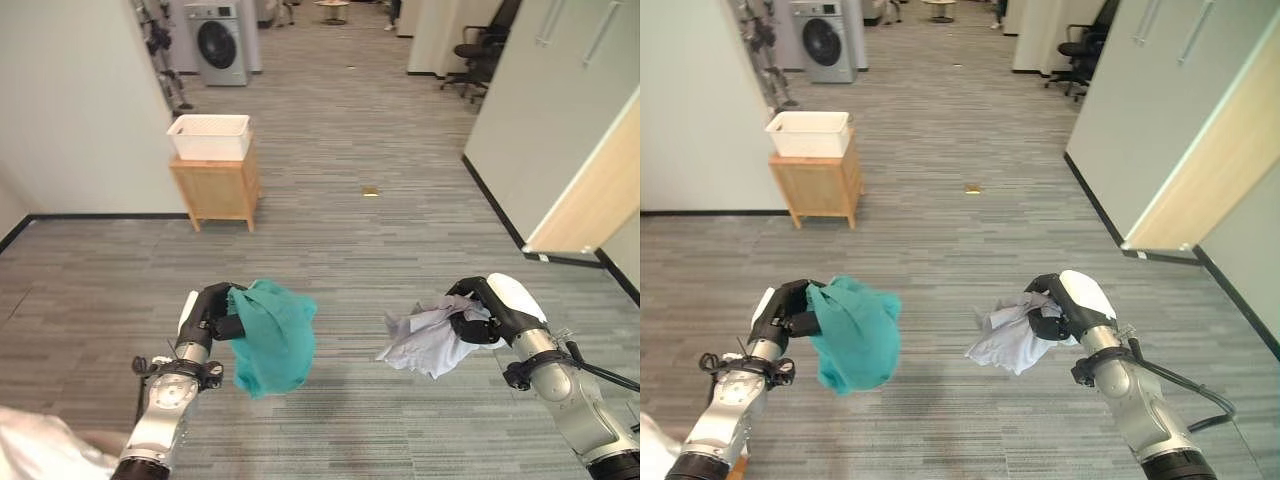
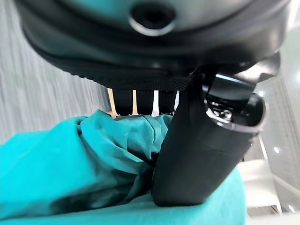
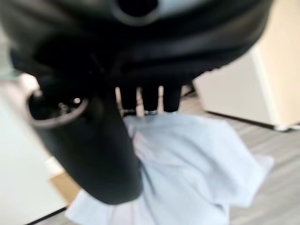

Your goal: Pick up bed clothes into laundry basket.

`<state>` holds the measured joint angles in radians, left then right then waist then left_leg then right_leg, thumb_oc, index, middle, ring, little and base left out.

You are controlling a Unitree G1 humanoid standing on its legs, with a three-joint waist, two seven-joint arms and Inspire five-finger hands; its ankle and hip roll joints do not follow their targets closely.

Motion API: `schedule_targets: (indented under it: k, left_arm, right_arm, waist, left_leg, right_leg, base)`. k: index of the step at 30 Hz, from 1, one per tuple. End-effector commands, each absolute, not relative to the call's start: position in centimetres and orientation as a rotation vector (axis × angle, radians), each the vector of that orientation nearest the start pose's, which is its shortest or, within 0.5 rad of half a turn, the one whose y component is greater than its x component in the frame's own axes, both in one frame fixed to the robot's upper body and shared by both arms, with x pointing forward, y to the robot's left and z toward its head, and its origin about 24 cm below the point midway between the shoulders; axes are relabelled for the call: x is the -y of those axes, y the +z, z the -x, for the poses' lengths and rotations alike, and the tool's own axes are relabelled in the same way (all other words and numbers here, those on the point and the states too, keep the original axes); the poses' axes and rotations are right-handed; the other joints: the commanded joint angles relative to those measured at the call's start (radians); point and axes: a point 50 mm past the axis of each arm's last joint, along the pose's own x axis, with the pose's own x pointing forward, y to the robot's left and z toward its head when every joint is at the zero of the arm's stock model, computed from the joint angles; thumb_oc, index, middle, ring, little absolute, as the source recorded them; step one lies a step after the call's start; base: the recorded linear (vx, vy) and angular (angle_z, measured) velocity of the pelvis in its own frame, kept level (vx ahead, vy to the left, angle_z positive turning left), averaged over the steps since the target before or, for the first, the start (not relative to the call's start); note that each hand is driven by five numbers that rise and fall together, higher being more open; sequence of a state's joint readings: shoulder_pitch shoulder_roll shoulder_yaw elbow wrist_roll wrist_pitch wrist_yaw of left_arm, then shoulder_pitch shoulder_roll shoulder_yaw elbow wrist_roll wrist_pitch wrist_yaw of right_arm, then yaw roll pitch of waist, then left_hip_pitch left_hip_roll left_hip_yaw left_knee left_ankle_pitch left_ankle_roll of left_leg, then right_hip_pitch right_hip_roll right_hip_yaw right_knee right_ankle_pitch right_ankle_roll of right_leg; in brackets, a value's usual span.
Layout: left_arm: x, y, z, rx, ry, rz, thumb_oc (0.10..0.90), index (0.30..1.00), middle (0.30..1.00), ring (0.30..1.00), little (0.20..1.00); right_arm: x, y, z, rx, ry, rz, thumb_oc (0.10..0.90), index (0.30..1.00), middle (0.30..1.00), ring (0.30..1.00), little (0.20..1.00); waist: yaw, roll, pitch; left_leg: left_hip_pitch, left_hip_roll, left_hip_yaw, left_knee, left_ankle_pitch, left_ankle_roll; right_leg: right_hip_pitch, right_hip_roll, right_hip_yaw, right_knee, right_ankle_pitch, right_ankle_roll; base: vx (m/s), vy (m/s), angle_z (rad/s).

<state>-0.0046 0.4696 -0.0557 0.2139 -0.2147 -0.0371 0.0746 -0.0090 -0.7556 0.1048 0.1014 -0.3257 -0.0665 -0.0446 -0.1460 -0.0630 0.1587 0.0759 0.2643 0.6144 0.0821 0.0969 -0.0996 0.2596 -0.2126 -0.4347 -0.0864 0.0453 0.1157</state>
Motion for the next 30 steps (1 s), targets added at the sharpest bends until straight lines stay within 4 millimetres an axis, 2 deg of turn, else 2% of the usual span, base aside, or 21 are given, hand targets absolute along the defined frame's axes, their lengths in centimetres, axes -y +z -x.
schedule_targets:
  k: [1,3,4,5,6,8,9,10,12,13,14,15,16,20,21,22,23,25,26,28,30]
  left_arm:
    - [-24.4,8.9,-26.7,0.156,0.026,-0.321,0.400,0.300,0.300,0.300,0.300]
    - [-24.2,9.1,-27.1,0.156,0.014,-0.344,0.400,0.300,0.300,0.300,0.300]
    - [-23.9,9.3,-27.6,0.161,0.000,-0.363,0.400,0.300,0.300,0.300,0.300]
    - [-23.9,9.3,-27.7,0.162,0.000,-0.365,0.400,0.300,0.300,0.300,0.300]
    - [-23.3,10.0,-28.5,0.188,-0.026,-0.375,0.400,0.300,0.300,0.300,0.300]
    - [-23.2,10.1,-28.6,0.191,-0.032,-0.366,0.400,0.300,0.300,0.300,0.300]
    - [-26.6,-0.4,-21.4,-0.220,0.207,-0.239,0.400,0.300,0.300,0.300,0.300]
    - [-26.4,-0.4,-21.4,-0.228,0.185,-0.267,0.400,0.300,0.300,0.300,0.300]
    - [-26.0,-0.2,-21.9,-0.217,0.164,-0.263,0.400,0.300,0.300,0.300,0.300]
    - [-25.8,0.8,-22.8,-0.177,0.134,-0.257,0.400,0.300,0.300,0.300,0.300]
    - [-25.8,0.8,-22.9,-0.176,0.133,-0.258,0.400,0.300,0.300,0.300,0.300]
    - [-25.5,2.3,-23.6,-0.111,0.101,-0.286,0.400,0.300,0.300,0.300,0.300]
    - [-25.5,2.8,-24.0,-0.091,0.102,-0.303,0.400,0.300,0.300,0.300,0.300]
    - [-25.5,3.9,-25.1,-0.048,0.099,-0.350,0.400,0.300,0.300,0.300,0.300]
    - [-25.2,4.5,-26.0,-0.021,0.098,-0.360,0.400,0.300,0.300,0.300,0.300]
    - [-25.2,4.5,-26.0,-0.021,0.097,-0.360,0.400,0.300,0.300,0.300,0.300]
    - [-25.0,5.0,-26.3,-0.002,0.090,-0.364,0.400,0.300,0.300,0.300,0.300]
    - [-24.6,5.8,-27.0,0.031,0.067,-0.367,0.400,0.300,0.300,0.300,0.300]
    - [-24.5,6.2,-27.4,0.045,0.060,-0.371,0.400,0.300,0.300,0.300,0.300]
    - [-24.4,6.5,-27.7,0.057,0.051,-0.378,0.400,0.300,0.300,0.300,0.300]
    - [-24.4,7.6,-28.5,0.095,0.051,-0.400,0.400,0.300,0.300,0.300,0.300]
  right_arm:
    - [27.8,13.8,-27.6,0.223,-0.085,1.051,0.400,0.300,0.300,0.300,0.300]
    - [28.2,12.5,-27.4,0.166,-0.092,1.012,0.400,0.300,0.300,0.300,0.300]
    - [28.3,11.7,-27.2,0.145,-0.101,0.974,0.400,0.300,0.300,0.300,0.300]
    - [28.3,11.7,-27.2,0.146,-0.103,0.971,0.400,0.300,0.300,0.300,0.300]
    - [28.8,11.2,-27.0,0.120,-0.126,0.943,0.400,0.300,0.300,0.300,0.300]
    - [28.8,10.9,-26.9,0.110,-0.126,0.928,0.400,0.300,0.300,0.300,0.300]
    - [30.6,-1.4,-19.5,-0.382,-0.169,0.451,0.400,0.300,0.300,0.300,0.300]
    - [31.0,-1.5,-19.3,-0.396,-0.184,0.459,0.400,0.300,0.300,0.300,0.300]
    - [31.6,-0.3,-20.1,-0.349,-0.223,0.480,0.400,0.300,0.300,0.300,0.300]
    - [31.5,1.3,-21.0,-0.268,-0.237,0.478,0.400,0.300,0.300,0.300,0.300]
    - [31.5,1.3,-21.0,-0.267,-0.238,0.478,0.400,0.300,0.300,0.300,0.300]
    - [31.3,2.7,-22.3,-0.191,-0.250,0.495,0.400,0.300,0.300,0.300,0.300]
    - [31.1,3.6,-23.2,-0.156,-0.249,0.510,0.400,0.300,0.300,0.300,0.300]
    - [30.6,5.6,-24.9,-0.078,-0.219,0.551,0.400,0.300,0.300,0.300,0.300]
    - [30.5,6.5,-25.6,-0.044,-0.209,0.572,0.400,0.300,0.300,0.300,0.300]
    - [30.5,6.4,-25.6,-0.045,-0.210,0.572,0.400,0.300,0.300,0.300,0.300]
    - [30.5,6.9,-25.6,-0.031,-0.203,0.597,0.400,0.300,0.300,0.300,0.300]
    - [30.6,8.1,-25.8,0.014,-0.205,0.646,0.400,0.300,0.300,0.300,0.300]
    - [30.8,8.9,-25.8,0.044,-0.212,0.679,0.400,0.300,0.300,0.300,0.300]
    - [31.0,9.6,-25.8,0.069,-0.224,0.711,0.400,0.300,0.300,0.300,0.300]
    - [31.3,11.5,-25.5,0.141,-0.264,0.799,0.400,0.300,0.300,0.300,0.300]
  waist:
    - [-0.013,0.029,-0.048]
    - [-0.037,0.020,-0.036]
    - [-0.062,0.010,-0.032]
    - [-0.060,0.008,-0.034]
    - [-0.092,0.001,-0.040]
    - [-0.094,0.000,-0.047]
    - [0.002,0.031,-0.008]
    - [-0.007,0.037,-0.022]
    - [-0.016,0.039,-0.028]
    - [-0.022,0.046,-0.039]
    - [-0.021,0.046,-0.040]
    - [-0.022,0.053,-0.030]
    - [-0.022,0.053,-0.020]
    - [-0.024,0.053,0.003]
    - [-0.023,0.045,0.003]
    - [-0.024,0.050,0.000]
    - [-0.026,0.044,-0.001]
    - [-0.029,0.038,-0.018]
    - [-0.031,0.026,-0.021]
    - [-0.032,0.027,-0.027]
    - [-0.046,0.019,-0.029]
  left_leg:
    - [0.121,0.023,0.033,-0.002,-0.103,-0.051]
    - [0.142,-0.005,0.016,-0.073,-0.098,-0.034]
    - [0.144,-0.015,0.000,-0.105,-0.093,-0.027]
    - [0.142,-0.019,0.000,-0.110,-0.092,-0.025]
    - [0.136,-0.027,-0.021,-0.138,-0.087,-0.024]
    - [0.135,-0.030,-0.027,-0.143,-0.085,-0.025]
    - [0.062,-0.021,-0.078,0.230,-0.216,-0.029]
    - [0.112,-0.064,-0.075,0.164,-0.267,-0.012]
    - [0.098,-0.086,-0.103,0.077,-0.254,-0.004]
    - [0.098,-0.119,-0.129,-0.039,-0.238,0.013]
    - [0.099,-0.123,-0.128,-0.048,-0.234,0.016]
    - [0.137,-0.149,-0.142,-0.131,-0.222,0.037]
    - [0.156,-0.161,-0.151,-0.164,-0.217,0.049]
    - [0.169,-0.170,-0.162,-0.169,-0.223,0.070]
    - [0.157,-0.164,-0.159,-0.169,-0.200,0.070]
    - [0.165,-0.164,-0.176,-0.169,-0.220,0.068]
    - [0.152,-0.159,-0.170,-0.169,-0.199,0.065]
    - [0.157,-0.148,-0.196,-0.169,-0.218,0.047]
    - [0.151,-0.142,-0.182,-0.169,-0.199,0.037]
    - [0.168,-0.131,-0.194,-0.169,-0.224,0.024]
    - [0.204,-0.105,-0.184,-0.169,-0.232,-0.009]
  right_leg:
    - [-0.113,-0.029,0.040,0.093,-0.060,0.011]
    - [-0.180,-0.037,0.077,0.201,-0.054,0.036]
    - [-0.230,-0.036,0.142,0.245,-0.044,0.062]
    - [-0.237,-0.040,0.144,0.252,-0.046,0.065]
    - [-0.243,-0.016,0.261,0.204,-0.071,0.075]
    - [-0.234,-0.011,0.283,0.181,-0.079,0.062]
    - [-0.115,0.065,0.200,0.079,-0.164,-0.027]
    - [-0.125,0.067,0.187,0.075,-0.159,-0.016]
    - [-0.133,0.069,0.177,0.074,-0.147,-0.002]
    - [-0.169,0.057,0.158,0.114,-0.113,0.021]
    - [-0.173,0.054,0.158,0.119,-0.115,0.023]
    - [-0.241,0.034,0.173,0.246,-0.085,0.058]
    - [-0.278,0.022,0.191,0.315,-0.058,0.087]
    - [-0.353,0.002,0.214,0.464,-0.016,0.130]
    - [-0.369,0.000,0.199,0.443,0.001,0.109]
    - [-0.362,0.002,0.209,0.448,-0.016,0.122]
    - [-0.367,0.008,0.195,0.410,-0.015,0.096]
    - [-0.355,0.027,0.210,0.279,-0.056,0.083]
    - [-0.355,0.025,0.191,0.201,-0.024,0.070]
    - [-0.348,0.023,0.186,0.155,-0.023,0.086]
    - [-0.390,-0.017,0.144,0.065,0.030,0.100]
  base:
    - [-0.09,0.175,0.77]
    - [-0.08,0.106,0.92]
    - [-0.06,0.039,0.88]
    - [-0.07,0.040,0.85]
    - [-0.04,0.032,0.61]
    - [0.00,0.009,1.06]
    - [-0.02,0.031,0.89]
    - [-0.09,0.104,-0.16]
    - [-0.15,0.170,-0.41]
    - [-0.14,0.153,0.26]
    - [-0.23,0.295,0.66]
    - [-0.13,0.224,0.74]
    - [-0.14,0.224,0.58]
    - [-0.13,0.110,0.27]
    - [-0.01,0.008,0.12]
    - [-0.08,-0.035,0.14]
    - [0.06,-0.062,0.41]
    - [0.16,-0.138,0.83]
    - [0.27,-0.176,0.70]
    - [0.24,-0.182,0.65]
    - [0.33,-0.329,0.34]
